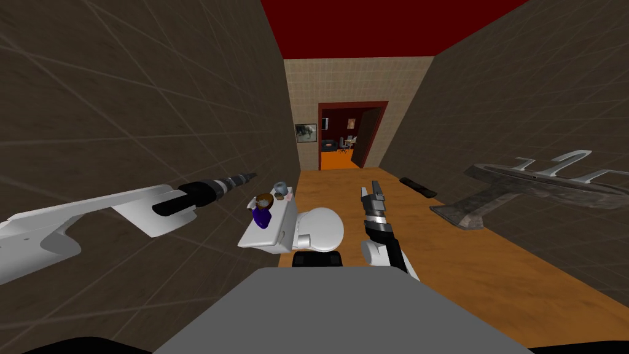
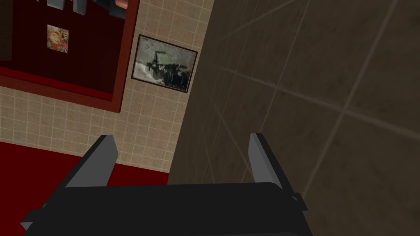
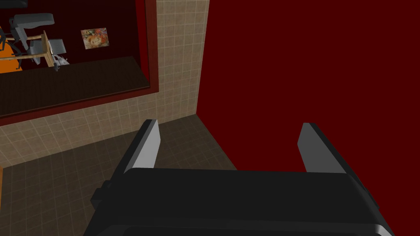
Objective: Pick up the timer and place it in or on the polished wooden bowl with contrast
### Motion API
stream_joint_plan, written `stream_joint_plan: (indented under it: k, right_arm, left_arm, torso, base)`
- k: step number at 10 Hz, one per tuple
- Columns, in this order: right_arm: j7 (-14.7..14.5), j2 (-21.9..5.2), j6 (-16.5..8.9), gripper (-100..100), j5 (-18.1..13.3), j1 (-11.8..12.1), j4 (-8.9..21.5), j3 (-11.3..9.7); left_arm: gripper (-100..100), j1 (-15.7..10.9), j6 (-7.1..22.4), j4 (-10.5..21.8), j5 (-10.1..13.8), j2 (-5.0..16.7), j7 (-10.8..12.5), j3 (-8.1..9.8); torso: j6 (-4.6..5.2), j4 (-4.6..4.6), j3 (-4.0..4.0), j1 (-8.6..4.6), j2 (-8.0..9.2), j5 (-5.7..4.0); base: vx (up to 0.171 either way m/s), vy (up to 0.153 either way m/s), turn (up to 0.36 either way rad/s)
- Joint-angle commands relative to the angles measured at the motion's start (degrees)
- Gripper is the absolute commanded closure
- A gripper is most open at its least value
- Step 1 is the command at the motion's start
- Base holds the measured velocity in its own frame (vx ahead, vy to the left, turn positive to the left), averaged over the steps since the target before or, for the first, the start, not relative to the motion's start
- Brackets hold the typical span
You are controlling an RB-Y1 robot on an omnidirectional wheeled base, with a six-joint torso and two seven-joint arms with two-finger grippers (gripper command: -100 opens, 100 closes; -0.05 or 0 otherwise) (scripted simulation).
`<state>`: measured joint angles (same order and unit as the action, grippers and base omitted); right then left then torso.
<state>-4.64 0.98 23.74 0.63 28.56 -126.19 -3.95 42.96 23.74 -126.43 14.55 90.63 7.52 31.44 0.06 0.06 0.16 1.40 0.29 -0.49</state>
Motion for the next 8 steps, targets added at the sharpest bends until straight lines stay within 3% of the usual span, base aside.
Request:
stream_joint_plan:
  k: [1,2,3,8]
  right_arm:
    - [0.0,0.0,0.0,0,0.0,0.0,0.0,0.0]
    - [0.0,0.0,0.0,0,0.0,0.0,0.0,0.0]
    - [0.0,0.0,0.0,0,0.0,0.0,0.0,0.0]
    - [0.0,0.0,0.0,0,0.0,0.0,0.0,0.0]
  left_arm:
    - [-100,0.2,1.3,-0.5,1.5,2.3,0.9,1.38]
    - [-100,0.0,1.0,-0.6,0.9,1.4,0.5,0.81]
    - [0,0.0,1.3,-0.7,1.0,1.5,0.7,0.90]
    - [0,0.0,1.2,-0.6,1.0,1.5,0.7,0.89]
  torso:
    - [0.00,0.00,0.00,0.00,0.00,0.00]
    - [0.01,0.00,-0.01,0.06,-0.01,-0.03]
    - [0.01,-0.01,-0.01,0.09,-0.02,-0.01]
    - [0.01,-0.01,-0.02,0.08,-0.04,-0.01]
  base:
    - [-0.008,0.015,0.024]
    - [0.000,0.000,0.000]
    - [0.000,0.000,0.000]
    - [0.000,0.000,0.000]
